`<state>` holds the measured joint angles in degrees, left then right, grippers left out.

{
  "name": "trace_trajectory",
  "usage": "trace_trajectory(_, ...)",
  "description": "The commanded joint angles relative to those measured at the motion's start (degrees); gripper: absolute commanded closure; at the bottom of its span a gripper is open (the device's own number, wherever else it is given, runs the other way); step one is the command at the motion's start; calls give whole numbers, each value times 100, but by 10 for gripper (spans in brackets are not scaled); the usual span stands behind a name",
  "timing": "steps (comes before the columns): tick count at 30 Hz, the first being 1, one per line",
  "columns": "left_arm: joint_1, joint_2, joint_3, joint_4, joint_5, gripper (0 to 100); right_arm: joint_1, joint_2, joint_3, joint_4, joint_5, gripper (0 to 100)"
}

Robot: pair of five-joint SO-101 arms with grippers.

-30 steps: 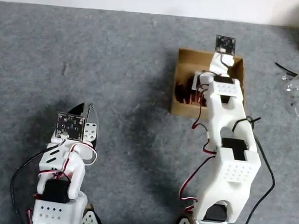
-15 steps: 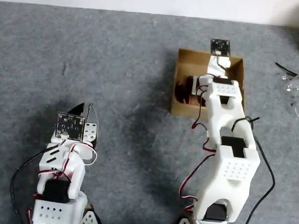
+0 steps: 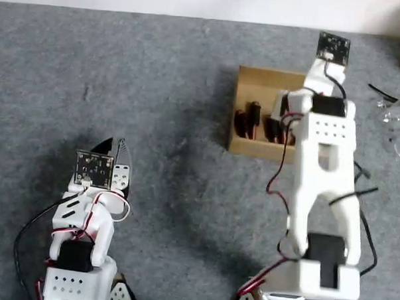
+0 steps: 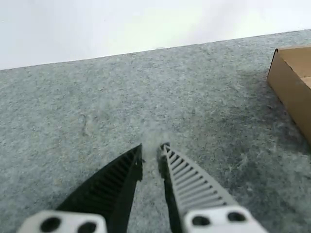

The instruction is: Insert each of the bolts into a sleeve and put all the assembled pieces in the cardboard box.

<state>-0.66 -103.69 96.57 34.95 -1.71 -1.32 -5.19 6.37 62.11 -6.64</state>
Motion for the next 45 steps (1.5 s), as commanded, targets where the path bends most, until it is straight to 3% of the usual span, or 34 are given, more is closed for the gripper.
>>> trace_trajectory(1, -66, -75, 57, 18, -26, 926, -242, -866, 998, -330, -18, 869)
trace_trajectory(13, -286, -75, 57, 132, -26, 957, -444, -3767, 4822, -2677, -18, 993)
trace_trajectory(15, -286, -84, 57, 114, -26, 998, -444, -4224, 5464, -3160, -18, 995)
trace_trajectory(30, -295, -84, 57, 132, -26, 993, -418, -7758, 9279, -5569, -18, 995)
trace_trajectory(32, -295, -84, 57, 141, -26, 993, -418, -8286, 9622, -5613, -18, 995)
trace_trajectory(39, -295, -75, 57, 141, -26, 993, -409, -9473, 9877, -3662, -18, 992)
trace_trajectory(45, -295, -75, 57, 149, -26, 993, -409, -9727, 9877, -2835, -18, 992)
